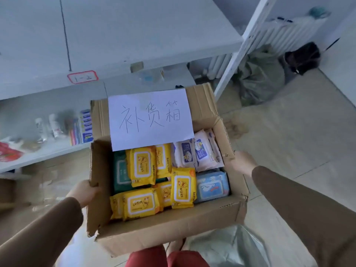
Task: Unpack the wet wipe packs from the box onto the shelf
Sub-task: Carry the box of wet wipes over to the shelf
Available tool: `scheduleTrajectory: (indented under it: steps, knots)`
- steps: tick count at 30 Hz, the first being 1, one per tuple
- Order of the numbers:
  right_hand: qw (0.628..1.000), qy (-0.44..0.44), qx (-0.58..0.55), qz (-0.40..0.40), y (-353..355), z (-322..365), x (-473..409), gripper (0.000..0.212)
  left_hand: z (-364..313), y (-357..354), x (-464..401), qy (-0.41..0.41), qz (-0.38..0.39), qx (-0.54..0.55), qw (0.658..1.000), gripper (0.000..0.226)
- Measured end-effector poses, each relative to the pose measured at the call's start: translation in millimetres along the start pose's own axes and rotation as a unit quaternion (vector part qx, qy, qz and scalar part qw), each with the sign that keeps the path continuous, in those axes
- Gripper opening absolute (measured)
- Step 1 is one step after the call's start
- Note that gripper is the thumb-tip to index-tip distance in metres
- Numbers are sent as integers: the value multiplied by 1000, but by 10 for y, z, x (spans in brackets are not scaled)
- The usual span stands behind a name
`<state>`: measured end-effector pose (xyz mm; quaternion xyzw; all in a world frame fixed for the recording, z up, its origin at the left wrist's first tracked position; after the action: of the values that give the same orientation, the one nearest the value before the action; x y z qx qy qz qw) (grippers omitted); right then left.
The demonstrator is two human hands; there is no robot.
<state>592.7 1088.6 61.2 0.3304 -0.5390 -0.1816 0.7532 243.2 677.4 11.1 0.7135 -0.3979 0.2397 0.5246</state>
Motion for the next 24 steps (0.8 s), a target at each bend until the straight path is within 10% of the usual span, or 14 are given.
scheduleTrajectory:
  steps: [24]
  knots:
    - [999, -36, 9, -3, 2527, -2088, -2256, 27, -3726, -1517, -738, 31, 17, 17, 999, 26]
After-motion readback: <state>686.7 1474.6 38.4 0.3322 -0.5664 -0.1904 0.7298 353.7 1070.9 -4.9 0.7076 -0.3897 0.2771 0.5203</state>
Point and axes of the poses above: each hand's wrist, its own x-axis away from the middle knuckle, its own y-axis out of the back of the hand, z = x × y, the point moved 1 cm from there along -x, towards the middle knuckle, and after that the axes turned 8 degrees about z, right-handed, at the moved point
